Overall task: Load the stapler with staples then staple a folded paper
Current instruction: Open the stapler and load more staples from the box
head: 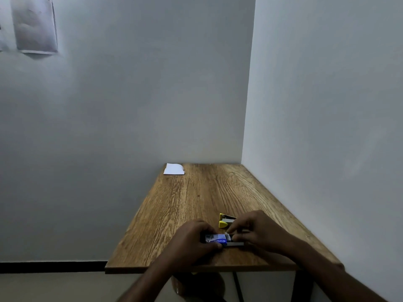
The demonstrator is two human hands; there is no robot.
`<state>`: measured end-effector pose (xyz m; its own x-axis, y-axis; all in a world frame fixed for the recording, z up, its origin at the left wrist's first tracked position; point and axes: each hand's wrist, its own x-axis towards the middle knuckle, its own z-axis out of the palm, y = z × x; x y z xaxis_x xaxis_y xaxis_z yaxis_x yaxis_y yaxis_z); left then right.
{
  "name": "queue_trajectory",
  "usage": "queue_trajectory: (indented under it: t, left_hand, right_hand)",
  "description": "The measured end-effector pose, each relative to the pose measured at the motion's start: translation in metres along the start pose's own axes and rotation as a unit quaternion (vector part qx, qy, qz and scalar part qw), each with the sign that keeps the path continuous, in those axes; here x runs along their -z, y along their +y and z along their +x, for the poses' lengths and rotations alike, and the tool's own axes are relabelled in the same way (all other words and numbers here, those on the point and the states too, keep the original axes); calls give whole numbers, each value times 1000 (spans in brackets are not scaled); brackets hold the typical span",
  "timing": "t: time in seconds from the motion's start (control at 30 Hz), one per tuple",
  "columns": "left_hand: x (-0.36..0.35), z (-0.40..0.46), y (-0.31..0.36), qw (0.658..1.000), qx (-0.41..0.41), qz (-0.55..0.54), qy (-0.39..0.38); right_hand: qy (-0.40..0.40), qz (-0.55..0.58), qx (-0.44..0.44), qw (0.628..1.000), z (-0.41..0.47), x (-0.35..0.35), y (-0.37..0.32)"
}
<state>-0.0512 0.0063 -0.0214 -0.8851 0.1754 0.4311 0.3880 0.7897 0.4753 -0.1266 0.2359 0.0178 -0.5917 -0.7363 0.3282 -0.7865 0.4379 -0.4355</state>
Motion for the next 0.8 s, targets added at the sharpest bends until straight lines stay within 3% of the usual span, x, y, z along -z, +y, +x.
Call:
queue_trajectory:
  t: [0.8]
  left_hand:
    - [2, 0, 2, 1000, 4, -3, -3]
  right_hand:
    - [16, 57, 10, 998, 6, 1, -6]
